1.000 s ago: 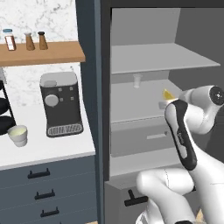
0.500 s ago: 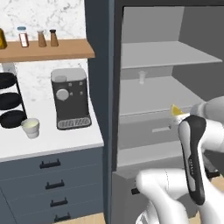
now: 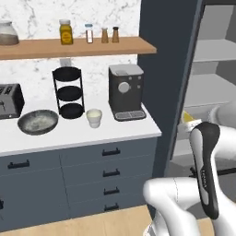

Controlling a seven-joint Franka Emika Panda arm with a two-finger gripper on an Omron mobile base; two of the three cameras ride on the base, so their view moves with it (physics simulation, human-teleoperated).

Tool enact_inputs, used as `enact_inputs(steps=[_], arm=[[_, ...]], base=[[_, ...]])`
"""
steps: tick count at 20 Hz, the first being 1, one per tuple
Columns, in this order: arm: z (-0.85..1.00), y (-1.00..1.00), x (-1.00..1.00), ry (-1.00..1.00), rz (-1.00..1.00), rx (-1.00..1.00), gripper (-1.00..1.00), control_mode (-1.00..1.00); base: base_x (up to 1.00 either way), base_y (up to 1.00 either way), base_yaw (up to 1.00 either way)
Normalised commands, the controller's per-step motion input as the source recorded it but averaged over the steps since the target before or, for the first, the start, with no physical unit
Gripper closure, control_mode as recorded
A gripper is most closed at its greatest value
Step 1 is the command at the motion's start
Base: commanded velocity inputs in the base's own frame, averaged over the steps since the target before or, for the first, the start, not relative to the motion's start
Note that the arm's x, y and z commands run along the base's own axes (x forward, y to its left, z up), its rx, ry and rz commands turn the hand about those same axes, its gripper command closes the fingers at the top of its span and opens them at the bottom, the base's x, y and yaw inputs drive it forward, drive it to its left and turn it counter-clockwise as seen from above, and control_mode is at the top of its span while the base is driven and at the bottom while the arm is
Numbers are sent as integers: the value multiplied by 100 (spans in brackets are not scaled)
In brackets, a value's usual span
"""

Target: Grab a lemon wedge from the fridge and one ice cube from the ice bowl, and put them in the glass of lemonade.

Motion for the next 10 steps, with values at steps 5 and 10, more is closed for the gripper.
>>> enact_inputs(steps=[5, 10], arm=[[0, 0, 0, 0, 0, 0, 100, 100], [0, 0, 0, 0, 0, 0, 100, 100]], base=[[81, 100, -1], [100, 95, -19]])
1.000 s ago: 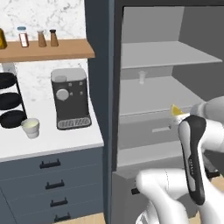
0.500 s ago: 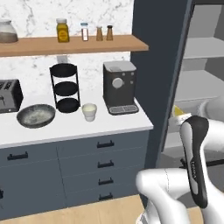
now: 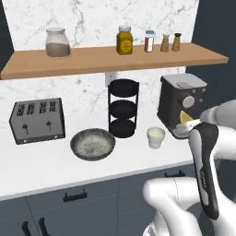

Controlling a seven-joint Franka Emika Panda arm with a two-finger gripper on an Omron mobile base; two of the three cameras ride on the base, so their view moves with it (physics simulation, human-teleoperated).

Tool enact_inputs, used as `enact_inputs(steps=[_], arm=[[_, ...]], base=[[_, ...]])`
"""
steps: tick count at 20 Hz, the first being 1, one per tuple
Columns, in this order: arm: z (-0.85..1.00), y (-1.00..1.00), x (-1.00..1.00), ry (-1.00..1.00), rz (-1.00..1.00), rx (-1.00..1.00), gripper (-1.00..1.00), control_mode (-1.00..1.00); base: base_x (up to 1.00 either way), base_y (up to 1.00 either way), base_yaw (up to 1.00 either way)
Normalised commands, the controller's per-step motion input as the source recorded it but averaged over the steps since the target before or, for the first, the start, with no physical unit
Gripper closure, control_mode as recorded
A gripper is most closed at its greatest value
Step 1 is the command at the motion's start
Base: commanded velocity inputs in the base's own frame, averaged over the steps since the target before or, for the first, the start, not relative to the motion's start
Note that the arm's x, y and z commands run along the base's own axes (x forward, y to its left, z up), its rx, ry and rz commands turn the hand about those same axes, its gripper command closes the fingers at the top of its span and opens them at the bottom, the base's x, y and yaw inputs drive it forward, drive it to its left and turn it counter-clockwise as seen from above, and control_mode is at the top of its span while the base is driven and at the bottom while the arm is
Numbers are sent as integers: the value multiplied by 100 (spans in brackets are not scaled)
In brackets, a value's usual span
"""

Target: Grab a lemon wedge from the fridge and one ice cube from the ice bowl, and put them in the glass of lemonade.

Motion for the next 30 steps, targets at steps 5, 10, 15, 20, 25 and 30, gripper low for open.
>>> enact_inputs(steps=[5, 10, 15, 20, 25, 30], arm=[[0, 0, 0, 0, 0, 0, 100, 100], [0, 0, 0, 0, 0, 0, 100, 100], [-54, -2, 80, 65, -18, 0, 100, -100], [-53, -17, 90, 74, -8, -2, 100, -100], [-40, -42, 26, 5, 0, 2, 100, -100], [-67, -35, 57, -4, 0, 0, 100, -100]], base=[[74, 76, -21], [66, 30, -9], [18, 0, -5], [0, 0, 0], [0, 0, 0], [0, 0, 0]])
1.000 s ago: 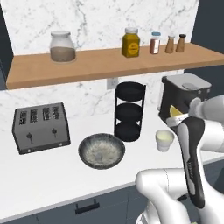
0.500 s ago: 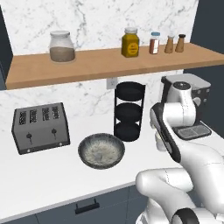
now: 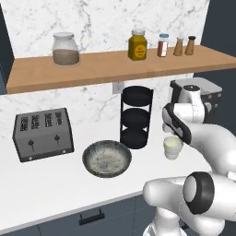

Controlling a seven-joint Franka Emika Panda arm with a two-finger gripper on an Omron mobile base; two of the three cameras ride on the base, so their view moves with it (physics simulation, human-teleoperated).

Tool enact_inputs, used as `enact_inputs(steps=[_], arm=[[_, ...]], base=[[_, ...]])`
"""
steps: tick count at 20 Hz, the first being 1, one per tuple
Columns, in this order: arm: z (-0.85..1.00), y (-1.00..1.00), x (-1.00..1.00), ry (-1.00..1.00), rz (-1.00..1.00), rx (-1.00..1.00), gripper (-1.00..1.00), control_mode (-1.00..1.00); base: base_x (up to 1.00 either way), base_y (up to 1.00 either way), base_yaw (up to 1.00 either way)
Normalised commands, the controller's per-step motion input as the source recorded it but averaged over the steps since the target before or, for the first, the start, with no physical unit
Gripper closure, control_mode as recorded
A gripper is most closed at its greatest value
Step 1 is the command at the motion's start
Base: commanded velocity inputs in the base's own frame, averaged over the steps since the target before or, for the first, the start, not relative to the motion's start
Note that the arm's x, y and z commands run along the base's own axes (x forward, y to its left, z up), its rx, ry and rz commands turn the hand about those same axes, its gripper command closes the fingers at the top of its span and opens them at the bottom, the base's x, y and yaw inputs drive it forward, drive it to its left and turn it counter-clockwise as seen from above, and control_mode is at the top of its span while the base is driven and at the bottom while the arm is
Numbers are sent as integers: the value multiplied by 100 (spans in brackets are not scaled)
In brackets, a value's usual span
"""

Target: Grab a lemon wedge from the fridge and one ice cube from the ice bowl, and put them in the glass of lemonade.

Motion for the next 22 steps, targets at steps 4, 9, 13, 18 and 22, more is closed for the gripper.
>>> enact_inputs(steps=[4, 9, 13, 18, 22], arm=[[-56, 0, 60, 0, 0, 0, 100, -100], [-44, 0, 9, 0, 0, 0, 100, -100], [-34, 0, 0, 0, 0, 0, 100, -100], [-25, 0, -17, -4, 0, 0, 100, -100], [0, 0, -14, -2, 0, 0, 100, -100]], base=[[0, 0, 0], [0, 0, 0], [0, 0, 0], [0, 0, 0], [0, 0, 0]])
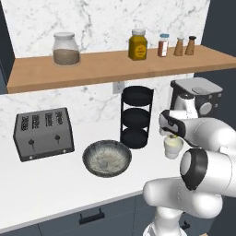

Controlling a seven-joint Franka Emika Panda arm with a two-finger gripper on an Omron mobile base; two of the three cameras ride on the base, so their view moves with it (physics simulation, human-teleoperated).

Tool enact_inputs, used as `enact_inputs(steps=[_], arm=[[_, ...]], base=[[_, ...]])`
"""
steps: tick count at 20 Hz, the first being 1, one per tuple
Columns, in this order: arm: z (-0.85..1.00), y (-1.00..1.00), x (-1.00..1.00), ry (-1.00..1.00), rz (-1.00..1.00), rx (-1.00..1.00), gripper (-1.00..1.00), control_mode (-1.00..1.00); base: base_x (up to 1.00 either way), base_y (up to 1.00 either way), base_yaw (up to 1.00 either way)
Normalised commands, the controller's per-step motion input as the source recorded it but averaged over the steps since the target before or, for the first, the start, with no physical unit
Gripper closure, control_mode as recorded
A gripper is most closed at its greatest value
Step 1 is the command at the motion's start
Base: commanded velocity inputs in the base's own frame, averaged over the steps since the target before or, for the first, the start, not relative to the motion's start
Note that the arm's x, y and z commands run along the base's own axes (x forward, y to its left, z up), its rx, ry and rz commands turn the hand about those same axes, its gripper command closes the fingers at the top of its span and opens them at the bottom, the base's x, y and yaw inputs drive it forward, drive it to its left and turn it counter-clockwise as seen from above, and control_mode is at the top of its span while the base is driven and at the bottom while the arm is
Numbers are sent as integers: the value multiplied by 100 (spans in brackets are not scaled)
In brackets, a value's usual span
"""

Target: Grab a lemon wedge from the fridge and one ice cube from the ice bowl, and put them in the glass of lemonade.

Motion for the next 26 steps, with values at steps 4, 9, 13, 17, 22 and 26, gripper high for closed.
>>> enact_inputs(steps=[4, 9, 13, 17, 22, 26], arm=[[0, 3, -31, -5, 0, 0, 100, -100], [0, 9, -5, -2, 0, 0, 100, -100], [0, 8, -1, -1, 0, 0, 100, -100], [0, 0, 0, 0, 0, 0, -100, -100], [21, 0, 0, -5, 0, 0, -100, -100], [67, 11, -9, -16, 0, 0, -100, -100]], base=[[0, 0, 0], [0, 0, 0], [0, 0, 0], [0, 0, 0], [0, 0, 0], [0, 0, 0]])
